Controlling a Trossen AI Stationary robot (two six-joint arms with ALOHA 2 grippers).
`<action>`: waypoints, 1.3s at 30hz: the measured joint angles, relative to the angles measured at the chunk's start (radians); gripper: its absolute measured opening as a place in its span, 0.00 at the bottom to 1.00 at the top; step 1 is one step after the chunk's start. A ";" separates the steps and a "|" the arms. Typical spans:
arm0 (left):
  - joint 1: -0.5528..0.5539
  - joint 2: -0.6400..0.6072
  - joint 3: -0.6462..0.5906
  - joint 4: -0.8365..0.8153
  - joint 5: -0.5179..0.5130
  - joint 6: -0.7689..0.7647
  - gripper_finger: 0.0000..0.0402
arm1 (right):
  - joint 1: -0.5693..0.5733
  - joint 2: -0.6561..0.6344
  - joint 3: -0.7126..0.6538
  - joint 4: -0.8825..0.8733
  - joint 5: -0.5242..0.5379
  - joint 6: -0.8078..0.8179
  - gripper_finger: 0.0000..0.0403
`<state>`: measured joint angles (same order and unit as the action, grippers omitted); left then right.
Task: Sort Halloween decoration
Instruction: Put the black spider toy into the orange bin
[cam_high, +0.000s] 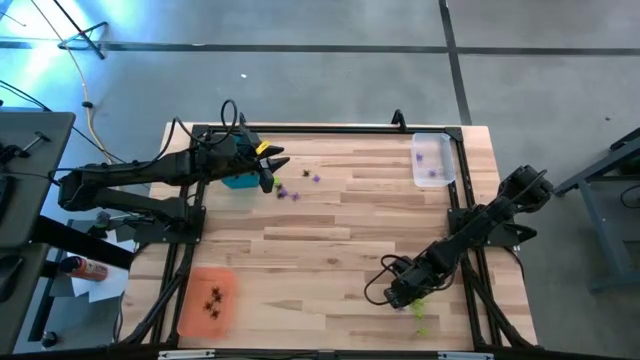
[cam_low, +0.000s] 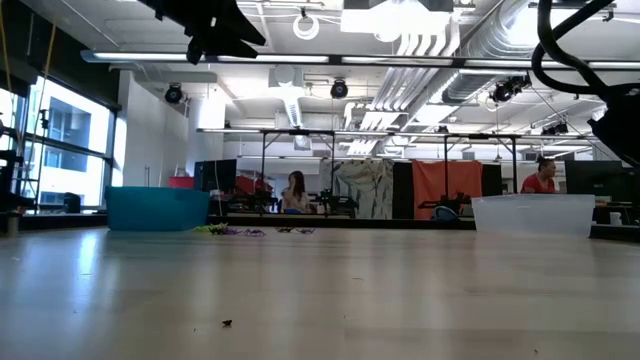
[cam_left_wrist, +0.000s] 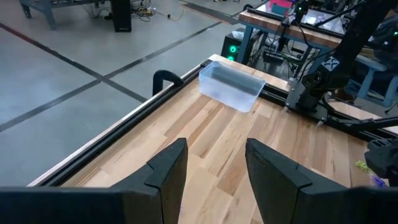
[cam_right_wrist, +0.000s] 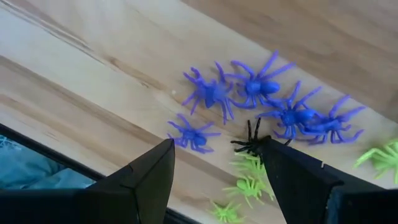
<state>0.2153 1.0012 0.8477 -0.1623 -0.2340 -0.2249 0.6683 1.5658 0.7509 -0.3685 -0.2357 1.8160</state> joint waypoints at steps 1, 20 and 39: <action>0.000 0.000 0.000 0.000 0.000 0.000 0.38 | 0.000 0.000 0.000 0.001 0.024 0.000 0.60; 0.000 0.000 0.000 -0.007 0.000 0.017 0.38 | -0.265 0.000 0.000 0.062 0.236 -0.356 0.60; 0.000 0.000 0.000 -0.007 0.000 -0.007 0.38 | -0.505 -0.034 0.000 0.178 0.042 -0.764 0.60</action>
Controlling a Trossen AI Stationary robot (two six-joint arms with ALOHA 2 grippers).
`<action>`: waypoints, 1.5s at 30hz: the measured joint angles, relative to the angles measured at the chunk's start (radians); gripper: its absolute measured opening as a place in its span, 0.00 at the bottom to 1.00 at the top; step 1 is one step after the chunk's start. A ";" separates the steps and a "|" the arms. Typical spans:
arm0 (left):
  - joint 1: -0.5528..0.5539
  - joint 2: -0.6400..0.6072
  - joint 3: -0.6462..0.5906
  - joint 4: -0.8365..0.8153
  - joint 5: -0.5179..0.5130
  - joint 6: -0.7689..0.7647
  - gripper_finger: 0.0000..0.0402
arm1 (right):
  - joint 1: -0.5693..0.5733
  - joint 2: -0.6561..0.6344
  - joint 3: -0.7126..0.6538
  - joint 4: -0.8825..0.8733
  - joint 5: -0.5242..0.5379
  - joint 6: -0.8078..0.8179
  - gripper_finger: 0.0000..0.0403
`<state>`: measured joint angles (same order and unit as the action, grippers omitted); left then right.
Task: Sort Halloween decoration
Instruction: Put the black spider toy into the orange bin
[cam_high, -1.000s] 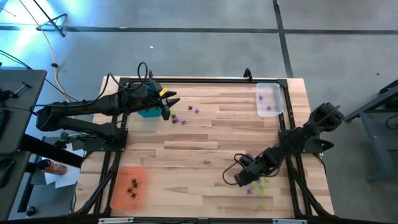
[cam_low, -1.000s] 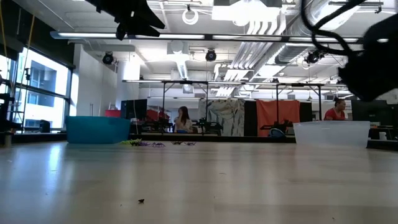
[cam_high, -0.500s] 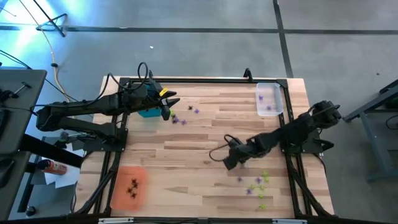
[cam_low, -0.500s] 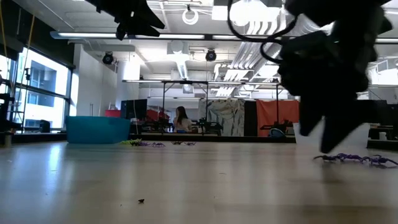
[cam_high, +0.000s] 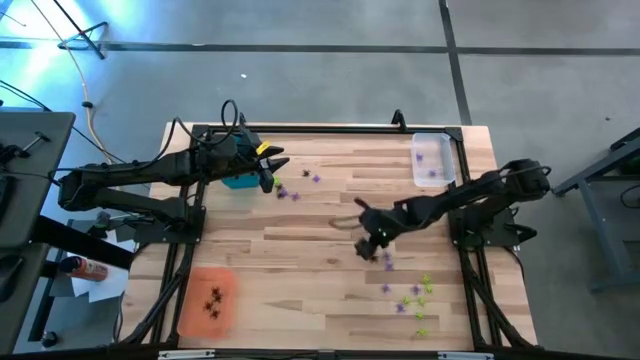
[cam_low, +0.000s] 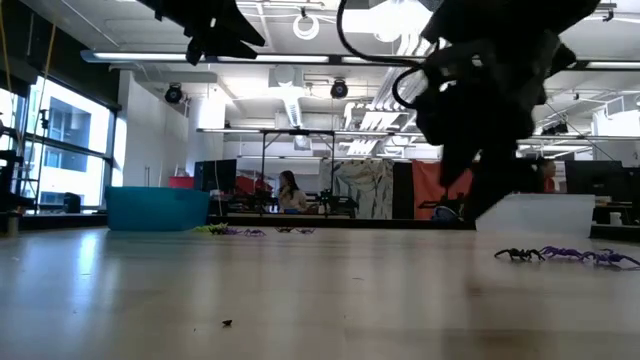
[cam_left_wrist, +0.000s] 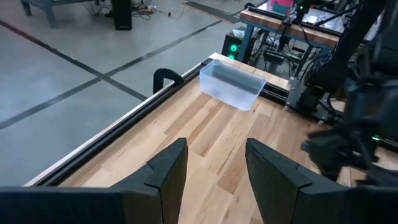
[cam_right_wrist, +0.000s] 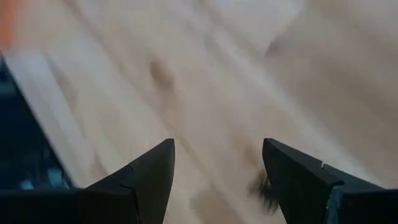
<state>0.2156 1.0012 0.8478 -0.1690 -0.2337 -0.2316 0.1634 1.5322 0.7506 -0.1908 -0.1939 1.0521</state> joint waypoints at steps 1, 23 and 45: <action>0.000 0.000 0.000 0.000 0.000 0.000 0.38 | 0.022 0.000 0.000 -0.018 0.000 -0.021 0.60; 0.000 0.000 0.000 0.016 0.000 -0.100 0.38 | 0.194 0.009 0.000 -0.179 0.359 -0.737 0.60; 0.000 0.000 0.000 0.017 0.000 -0.134 0.38 | 0.245 0.120 0.004 -0.082 0.349 -0.765 0.51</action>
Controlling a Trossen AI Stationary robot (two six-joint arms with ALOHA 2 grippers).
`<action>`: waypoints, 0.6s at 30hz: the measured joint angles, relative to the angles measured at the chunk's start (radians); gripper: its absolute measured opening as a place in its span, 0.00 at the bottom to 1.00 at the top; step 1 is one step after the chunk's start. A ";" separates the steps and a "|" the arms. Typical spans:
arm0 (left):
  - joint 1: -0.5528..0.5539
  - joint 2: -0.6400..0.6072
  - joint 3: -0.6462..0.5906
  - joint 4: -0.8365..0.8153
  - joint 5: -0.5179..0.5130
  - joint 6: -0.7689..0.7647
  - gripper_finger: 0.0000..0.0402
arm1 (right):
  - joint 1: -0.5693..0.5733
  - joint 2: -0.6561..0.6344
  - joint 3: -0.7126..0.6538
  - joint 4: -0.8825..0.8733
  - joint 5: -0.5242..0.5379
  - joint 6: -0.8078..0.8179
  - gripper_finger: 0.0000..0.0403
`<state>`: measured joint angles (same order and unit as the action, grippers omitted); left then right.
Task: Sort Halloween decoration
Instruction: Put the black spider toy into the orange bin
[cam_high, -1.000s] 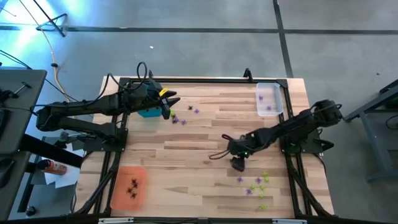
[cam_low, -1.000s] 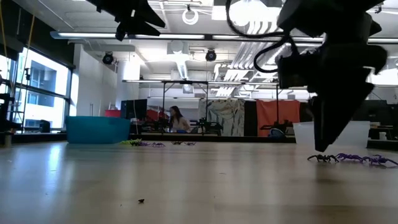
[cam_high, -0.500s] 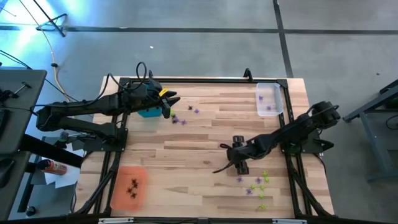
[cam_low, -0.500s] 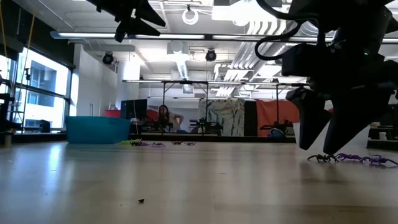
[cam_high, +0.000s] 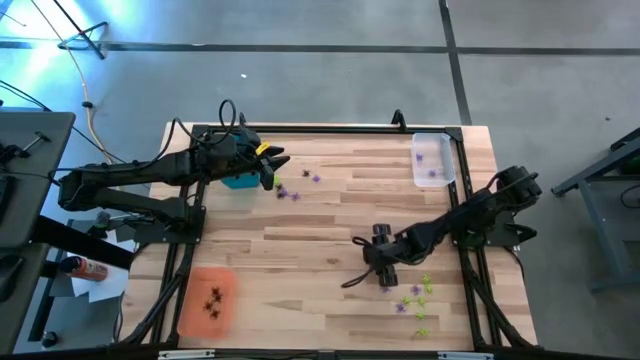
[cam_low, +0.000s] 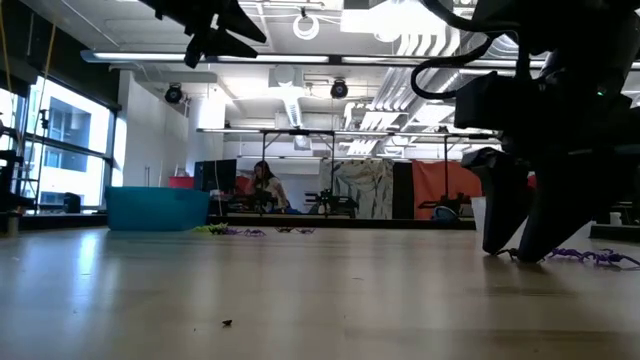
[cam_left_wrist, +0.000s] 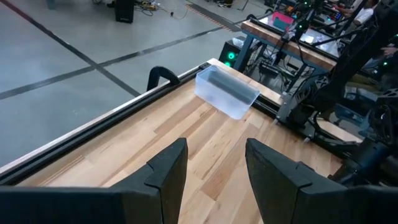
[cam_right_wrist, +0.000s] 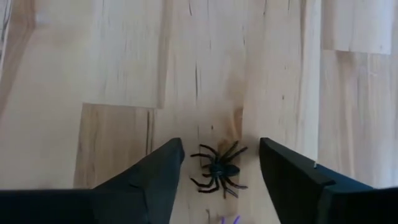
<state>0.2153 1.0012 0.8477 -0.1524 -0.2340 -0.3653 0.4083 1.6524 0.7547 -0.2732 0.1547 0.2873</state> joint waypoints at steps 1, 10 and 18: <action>0.000 0.000 0.000 0.000 0.000 0.000 0.38 | 0.003 0.000 0.000 -0.005 0.000 0.001 0.48; 0.000 0.000 0.000 0.000 -0.011 0.002 0.38 | 0.019 0.001 0.000 -0.041 -0.001 -0.019 0.03; 0.000 -0.005 0.038 0.002 -0.013 0.106 0.38 | -0.041 -0.071 -0.010 -0.115 -0.015 -0.071 0.01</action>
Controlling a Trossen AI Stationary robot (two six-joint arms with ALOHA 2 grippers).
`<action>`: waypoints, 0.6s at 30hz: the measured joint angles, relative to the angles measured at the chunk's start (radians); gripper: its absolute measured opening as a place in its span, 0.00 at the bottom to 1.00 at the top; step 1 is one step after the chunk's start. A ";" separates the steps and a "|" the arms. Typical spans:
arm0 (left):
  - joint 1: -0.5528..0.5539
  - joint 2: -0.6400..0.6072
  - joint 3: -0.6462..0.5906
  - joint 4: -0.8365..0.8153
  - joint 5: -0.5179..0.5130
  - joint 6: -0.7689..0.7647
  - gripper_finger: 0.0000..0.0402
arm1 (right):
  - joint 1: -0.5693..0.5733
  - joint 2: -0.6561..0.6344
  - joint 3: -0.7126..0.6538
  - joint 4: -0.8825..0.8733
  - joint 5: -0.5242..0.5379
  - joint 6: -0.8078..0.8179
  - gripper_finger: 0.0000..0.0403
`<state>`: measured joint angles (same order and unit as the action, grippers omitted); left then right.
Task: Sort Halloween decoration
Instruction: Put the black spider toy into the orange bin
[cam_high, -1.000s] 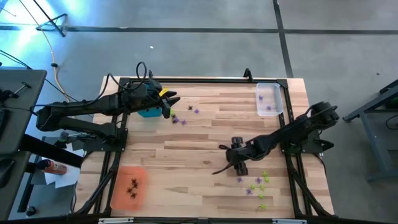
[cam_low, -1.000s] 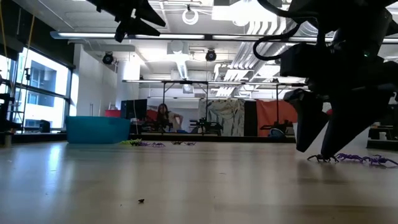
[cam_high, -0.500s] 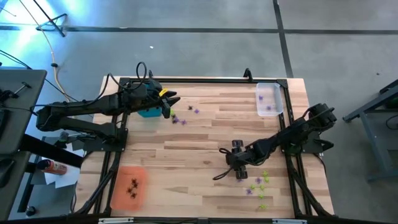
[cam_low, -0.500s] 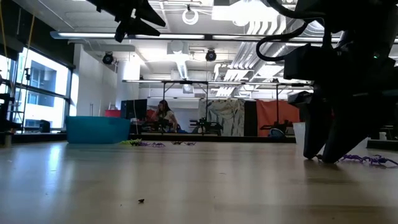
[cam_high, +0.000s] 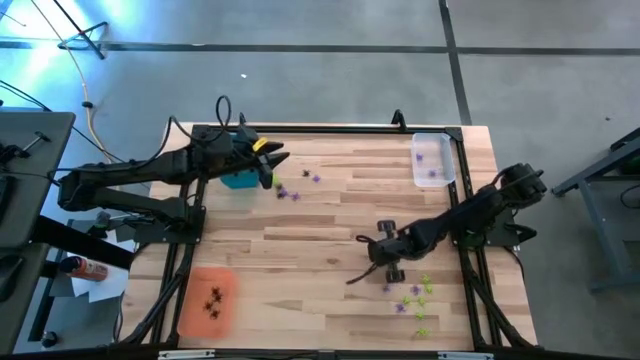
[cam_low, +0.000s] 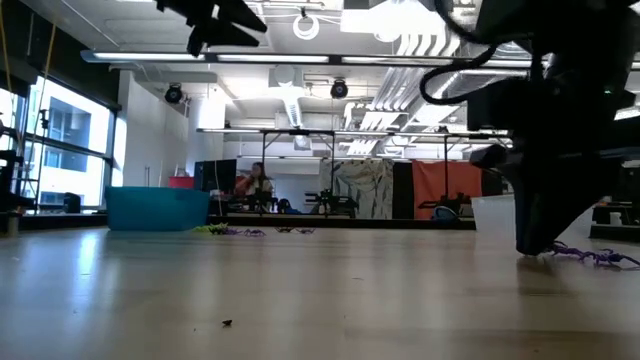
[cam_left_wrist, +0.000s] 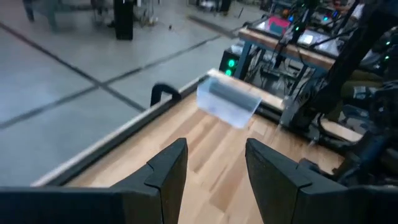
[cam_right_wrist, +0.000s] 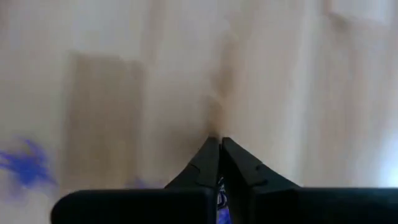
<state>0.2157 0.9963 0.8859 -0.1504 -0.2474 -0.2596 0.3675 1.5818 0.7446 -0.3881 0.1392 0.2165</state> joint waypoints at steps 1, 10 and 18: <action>0.000 0.000 0.009 0.000 -0.002 0.014 0.38 | -0.017 -0.017 -0.001 -0.012 0.003 -0.010 0.01; 0.000 0.001 0.072 -0.001 -0.053 0.094 0.38 | -0.206 -0.200 0.002 -0.035 0.016 -0.090 0.00; -0.010 0.069 0.077 -0.002 -0.022 0.098 0.38 | -0.400 -0.354 0.004 0.346 -0.077 0.011 0.00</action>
<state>0.2062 1.0653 0.9626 -0.1520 -0.2691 -0.1620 -0.0322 1.2283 0.7486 -0.0417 0.0621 0.2276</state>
